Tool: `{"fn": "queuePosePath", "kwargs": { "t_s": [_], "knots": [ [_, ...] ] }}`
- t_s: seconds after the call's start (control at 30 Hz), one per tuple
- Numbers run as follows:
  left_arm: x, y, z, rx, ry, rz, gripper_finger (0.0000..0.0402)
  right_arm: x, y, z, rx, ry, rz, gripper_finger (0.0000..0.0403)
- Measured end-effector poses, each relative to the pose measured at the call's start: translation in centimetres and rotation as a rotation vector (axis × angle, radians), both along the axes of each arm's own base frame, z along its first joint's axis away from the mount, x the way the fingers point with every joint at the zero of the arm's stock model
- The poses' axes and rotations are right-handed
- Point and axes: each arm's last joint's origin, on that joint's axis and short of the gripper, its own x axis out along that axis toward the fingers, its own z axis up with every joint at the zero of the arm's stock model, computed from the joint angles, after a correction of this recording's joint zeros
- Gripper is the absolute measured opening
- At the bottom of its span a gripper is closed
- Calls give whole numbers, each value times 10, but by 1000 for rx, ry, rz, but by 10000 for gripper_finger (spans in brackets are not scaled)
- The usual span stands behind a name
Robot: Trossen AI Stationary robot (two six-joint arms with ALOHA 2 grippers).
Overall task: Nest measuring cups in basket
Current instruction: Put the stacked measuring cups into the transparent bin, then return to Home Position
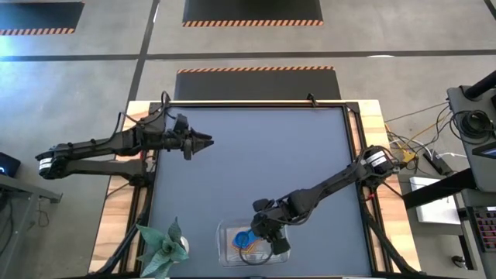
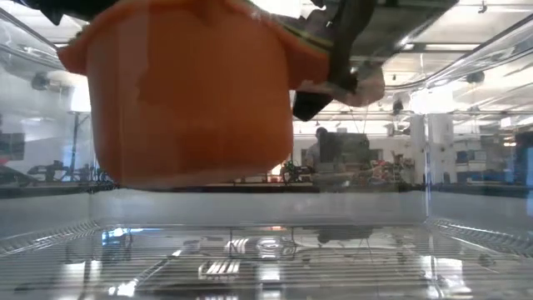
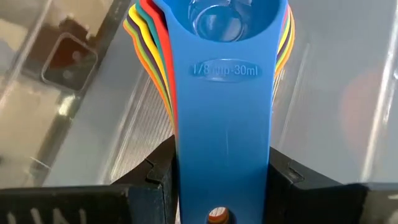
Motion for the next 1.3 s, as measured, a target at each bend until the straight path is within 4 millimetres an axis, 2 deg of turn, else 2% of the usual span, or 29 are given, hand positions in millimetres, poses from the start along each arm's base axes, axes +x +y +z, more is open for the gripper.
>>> {"fn": "queuePosePath", "kwargs": {
  "t_s": [0.33,0.5,0.6,0.83,1.03,1.3],
  "knots": [
    [0,0,0,-6,0,1,165,-8,-7,-18,-42,30,10,135],
    [0,0,0,4,2,-1,165,-8,-8,-18,-40,31,-13,199],
    [0,0,0,9,3,-3,165,-7,-8,-15,-29,6,-21,223],
    [0,0,0,11,4,-3,165,-12,-10,-5,-20,4,-33,233],
    [0,0,0,4,2,-1,165,-23,-15,15,-29,6,-21,223],
    [0,0,0,4,2,-1,165,-31,-21,43,-24,-92,18,206]
  ]
}}
